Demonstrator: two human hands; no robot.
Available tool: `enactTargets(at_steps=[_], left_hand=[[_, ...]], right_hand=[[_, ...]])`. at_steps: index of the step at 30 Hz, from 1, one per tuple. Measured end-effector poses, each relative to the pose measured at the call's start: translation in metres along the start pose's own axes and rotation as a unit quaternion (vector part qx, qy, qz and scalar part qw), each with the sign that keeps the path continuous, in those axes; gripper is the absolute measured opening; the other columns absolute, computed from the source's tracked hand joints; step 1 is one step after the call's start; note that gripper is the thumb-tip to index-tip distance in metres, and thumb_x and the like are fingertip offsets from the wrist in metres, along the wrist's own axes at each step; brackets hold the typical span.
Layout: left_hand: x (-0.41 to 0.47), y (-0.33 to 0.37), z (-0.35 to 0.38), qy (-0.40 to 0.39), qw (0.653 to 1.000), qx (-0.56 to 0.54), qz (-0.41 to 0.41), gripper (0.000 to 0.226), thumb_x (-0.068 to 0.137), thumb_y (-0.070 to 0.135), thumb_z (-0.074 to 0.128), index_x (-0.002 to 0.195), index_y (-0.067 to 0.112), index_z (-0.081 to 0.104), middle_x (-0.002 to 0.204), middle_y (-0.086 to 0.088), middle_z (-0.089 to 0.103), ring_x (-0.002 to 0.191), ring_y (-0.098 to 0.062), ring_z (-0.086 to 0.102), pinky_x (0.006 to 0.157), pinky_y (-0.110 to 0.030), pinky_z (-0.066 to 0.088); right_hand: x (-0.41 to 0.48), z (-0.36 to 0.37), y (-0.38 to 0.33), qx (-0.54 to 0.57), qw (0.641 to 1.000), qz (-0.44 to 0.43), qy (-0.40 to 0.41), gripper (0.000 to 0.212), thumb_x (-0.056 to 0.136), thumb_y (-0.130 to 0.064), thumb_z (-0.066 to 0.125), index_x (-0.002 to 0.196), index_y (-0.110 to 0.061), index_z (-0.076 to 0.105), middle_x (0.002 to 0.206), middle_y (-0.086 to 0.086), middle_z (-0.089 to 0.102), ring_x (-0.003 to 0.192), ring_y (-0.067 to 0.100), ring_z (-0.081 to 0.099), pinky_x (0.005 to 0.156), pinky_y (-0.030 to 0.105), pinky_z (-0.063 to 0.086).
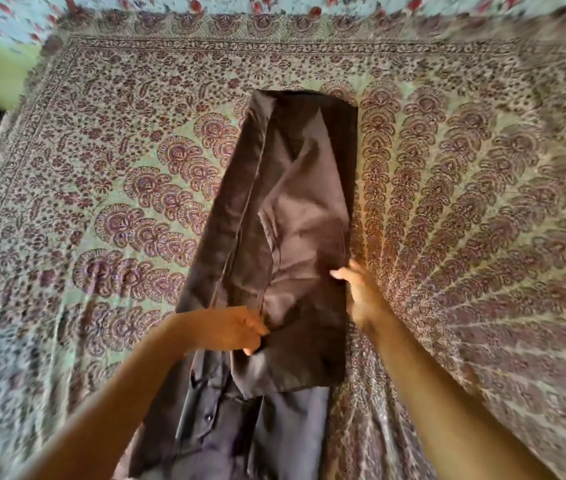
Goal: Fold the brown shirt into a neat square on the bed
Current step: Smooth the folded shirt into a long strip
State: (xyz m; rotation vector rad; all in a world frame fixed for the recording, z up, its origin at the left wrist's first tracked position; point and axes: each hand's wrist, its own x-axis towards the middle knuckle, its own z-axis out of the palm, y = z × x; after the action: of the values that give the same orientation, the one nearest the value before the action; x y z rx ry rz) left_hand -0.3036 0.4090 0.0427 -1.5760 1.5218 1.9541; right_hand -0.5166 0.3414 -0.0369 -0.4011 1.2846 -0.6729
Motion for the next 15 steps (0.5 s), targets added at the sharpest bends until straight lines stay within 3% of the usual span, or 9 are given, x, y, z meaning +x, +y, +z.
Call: enactTargets(at_steps=[2, 4, 6, 8, 11, 13, 15], left_hand=[[-0.010, -0.018, 0.013, 0.007, 0.997, 0.071, 0.001, 0.030, 0.061, 0.040, 0.049, 0.055, 0.011, 0.054, 0.061, 0.011, 0.063, 0.061, 0.002, 0.051, 0.064, -0.018, 0.043], [-0.011, -0.034, 0.028, 0.017, 0.986, 0.167, -0.007, 0.049, 0.061, 0.045, 0.038, 0.079, 0.011, 0.069, 0.093, -0.015, 0.069, 0.087, -0.017, 0.062, 0.079, -0.030, 0.045], [-0.008, -0.042, 0.048, 0.051, 0.967, 0.245, -0.050, 0.053, 0.063, 0.032, 0.034, 0.096, 0.009, 0.068, 0.104, -0.015, 0.067, 0.100, -0.027, 0.062, 0.082, -0.030, 0.047], [-0.005, -0.040, 0.071, 0.067, 0.950, 0.294, -0.083, 0.045, 0.072, 0.029, 0.036, 0.103, 0.017, 0.066, 0.109, -0.008, 0.066, 0.106, -0.026, 0.060, 0.086, -0.033, 0.049], [0.002, -0.040, 0.100, 0.013, 0.963, 0.258, -0.077, 0.038, 0.089, 0.019, 0.043, 0.123, 0.022, 0.059, 0.129, 0.000, 0.058, 0.122, -0.020, 0.051, 0.101, -0.030, 0.039], [0.008, -0.046, 0.108, -0.038, 0.969, 0.224, -0.094, 0.038, 0.097, 0.016, 0.040, 0.134, 0.013, 0.049, 0.141, -0.004, 0.048, 0.130, -0.022, 0.042, 0.107, -0.028, 0.030], [0.009, -0.051, 0.112, -0.009, 0.975, 0.196, -0.108, 0.037, 0.098, 0.020, 0.039, 0.132, 0.008, 0.050, 0.136, -0.013, 0.050, 0.126, -0.030, 0.046, 0.105, -0.038, 0.036]], right_hand=[[-0.011, -0.003, 0.020, -0.093, 0.995, 0.021, 0.025, 0.039, 0.087, -0.002, 0.053, 0.124, -0.015, 0.054, 0.108, 0.005, 0.067, 0.094, 0.018, 0.062, 0.082, 0.032, 0.049], [-0.015, -0.008, 0.039, -0.176, 0.982, 0.050, 0.047, 0.049, 0.088, -0.008, 0.055, 0.136, -0.011, 0.044, 0.124, 0.014, 0.057, 0.103, 0.020, 0.055, 0.082, 0.030, 0.044], [-0.022, -0.009, 0.051, -0.181, 0.980, 0.074, 0.045, 0.041, 0.089, -0.008, 0.055, 0.130, -0.009, 0.049, 0.111, 0.015, 0.061, 0.087, 0.018, 0.056, 0.071, 0.028, 0.043], [-0.025, -0.008, 0.060, -0.174, 0.981, 0.061, 0.055, 0.034, 0.088, -0.007, 0.056, 0.122, -0.006, 0.054, 0.101, 0.011, 0.061, 0.082, 0.018, 0.056, 0.063, 0.026, 0.044], [-0.026, -0.006, 0.067, -0.182, 0.980, 0.037, 0.068, 0.025, 0.085, -0.009, 0.061, 0.110, -0.012, 0.059, 0.101, 0.013, 0.064, 0.084, 0.019, 0.057, 0.059, 0.025, 0.043], [-0.026, -0.008, 0.071, -0.225, 0.972, 0.028, 0.055, 0.010, 0.084, -0.012, 0.065, 0.091, -0.016, 0.061, 0.090, 0.007, 0.062, 0.085, 0.021, 0.060, 0.059, 0.025, 0.045], [-0.029, -0.012, 0.076, -0.271, 0.962, 0.023, 0.036, 0.007, 0.083, -0.016, 0.067, 0.081, -0.017, 0.060, 0.088, 0.005, 0.061, 0.075, 0.015, 0.059, 0.059, 0.027, 0.047]])
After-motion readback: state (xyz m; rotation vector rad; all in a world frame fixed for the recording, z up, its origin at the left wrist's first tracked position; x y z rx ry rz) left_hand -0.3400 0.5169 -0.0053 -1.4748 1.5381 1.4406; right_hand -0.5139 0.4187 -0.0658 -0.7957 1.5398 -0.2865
